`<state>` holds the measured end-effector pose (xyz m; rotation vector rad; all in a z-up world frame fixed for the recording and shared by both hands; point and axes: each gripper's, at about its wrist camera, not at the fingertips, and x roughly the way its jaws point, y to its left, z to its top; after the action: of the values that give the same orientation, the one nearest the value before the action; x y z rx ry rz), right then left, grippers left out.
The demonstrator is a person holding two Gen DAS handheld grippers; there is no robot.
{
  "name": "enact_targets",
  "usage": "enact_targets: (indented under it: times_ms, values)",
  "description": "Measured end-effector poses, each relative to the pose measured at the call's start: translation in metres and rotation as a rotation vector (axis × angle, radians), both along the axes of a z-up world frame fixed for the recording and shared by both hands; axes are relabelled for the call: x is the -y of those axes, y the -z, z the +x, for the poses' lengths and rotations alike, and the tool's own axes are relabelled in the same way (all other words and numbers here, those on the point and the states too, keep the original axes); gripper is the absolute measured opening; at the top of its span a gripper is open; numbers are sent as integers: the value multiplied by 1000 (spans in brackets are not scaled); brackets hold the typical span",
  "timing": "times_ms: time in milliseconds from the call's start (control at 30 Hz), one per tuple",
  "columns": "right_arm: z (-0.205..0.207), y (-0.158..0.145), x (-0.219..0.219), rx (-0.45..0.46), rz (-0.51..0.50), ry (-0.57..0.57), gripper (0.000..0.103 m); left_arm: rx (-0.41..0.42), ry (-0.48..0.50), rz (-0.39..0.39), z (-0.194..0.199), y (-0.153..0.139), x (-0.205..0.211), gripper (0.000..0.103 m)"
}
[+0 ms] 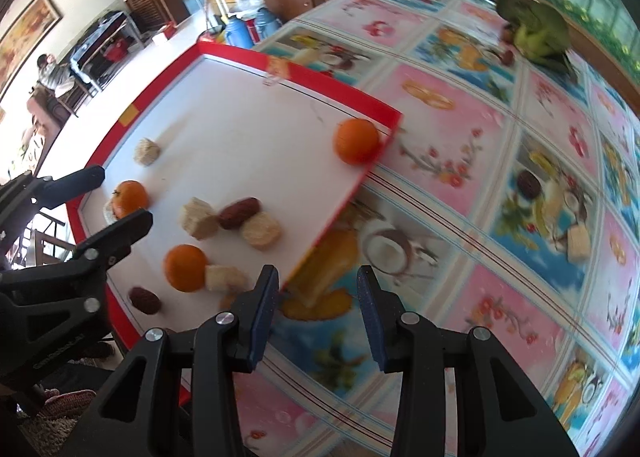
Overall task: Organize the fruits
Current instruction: 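Open the right gripper to drop the banana slice while the left drops the date onto the tray, then move both open grippers back to the fruit on the tablecloth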
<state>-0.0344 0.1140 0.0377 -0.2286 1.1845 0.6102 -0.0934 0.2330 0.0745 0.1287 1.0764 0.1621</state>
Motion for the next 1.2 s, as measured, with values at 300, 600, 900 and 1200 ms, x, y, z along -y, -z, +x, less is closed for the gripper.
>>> enact_targets:
  times_ms: [300, 600, 900, 1200]
  values:
    - [5, 5, 44, -26, -13, 75, 40, -13, 75, -14, 16, 5, 39, 64]
    - [10, 10, 101, -53, -21, 180, 40, -49, 151, -28, 35, 17, 84, 64]
    - [15, 17, 156, -84, -15, 280, 40, -89, 217, -28, 47, 30, 124, 79]
    - [21, 14, 219, -68, -2, 384, 40, -128, 245, -65, 73, 38, 155, 79]
